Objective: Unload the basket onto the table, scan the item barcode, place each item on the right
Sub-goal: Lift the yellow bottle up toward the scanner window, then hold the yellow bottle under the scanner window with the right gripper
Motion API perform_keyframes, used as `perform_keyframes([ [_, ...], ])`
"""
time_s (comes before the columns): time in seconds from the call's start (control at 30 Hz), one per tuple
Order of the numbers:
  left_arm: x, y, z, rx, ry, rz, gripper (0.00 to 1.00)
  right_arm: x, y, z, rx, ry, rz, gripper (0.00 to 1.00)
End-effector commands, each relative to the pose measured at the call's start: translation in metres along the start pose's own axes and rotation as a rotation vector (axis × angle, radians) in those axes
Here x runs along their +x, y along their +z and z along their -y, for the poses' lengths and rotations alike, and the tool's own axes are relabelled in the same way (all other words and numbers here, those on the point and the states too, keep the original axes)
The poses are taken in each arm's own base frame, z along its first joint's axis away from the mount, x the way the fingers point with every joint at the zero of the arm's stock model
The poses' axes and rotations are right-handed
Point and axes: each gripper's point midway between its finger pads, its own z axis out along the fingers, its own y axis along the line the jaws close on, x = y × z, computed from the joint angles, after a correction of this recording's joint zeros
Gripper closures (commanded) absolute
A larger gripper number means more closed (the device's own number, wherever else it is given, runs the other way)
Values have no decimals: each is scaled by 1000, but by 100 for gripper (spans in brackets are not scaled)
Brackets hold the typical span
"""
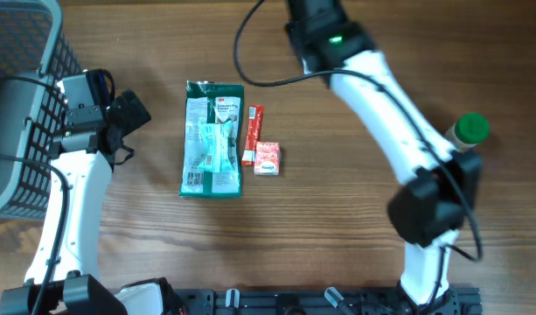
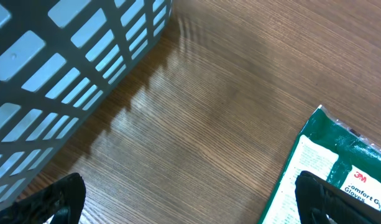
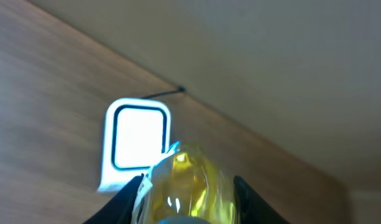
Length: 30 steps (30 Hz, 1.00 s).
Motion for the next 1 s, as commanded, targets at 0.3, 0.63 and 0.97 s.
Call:
perform_keyframes([
  [0.3,-7,-4,1,8,9,15,0,12,60,-6,481,-39,-51,96],
  [0.63,-7,-4,1,8,9,15,0,8,73,-34,402,-43,-1,96],
  [0.97,-7,-4,1,8,9,15,0,7,77,-50,352,-56,11,96],
])
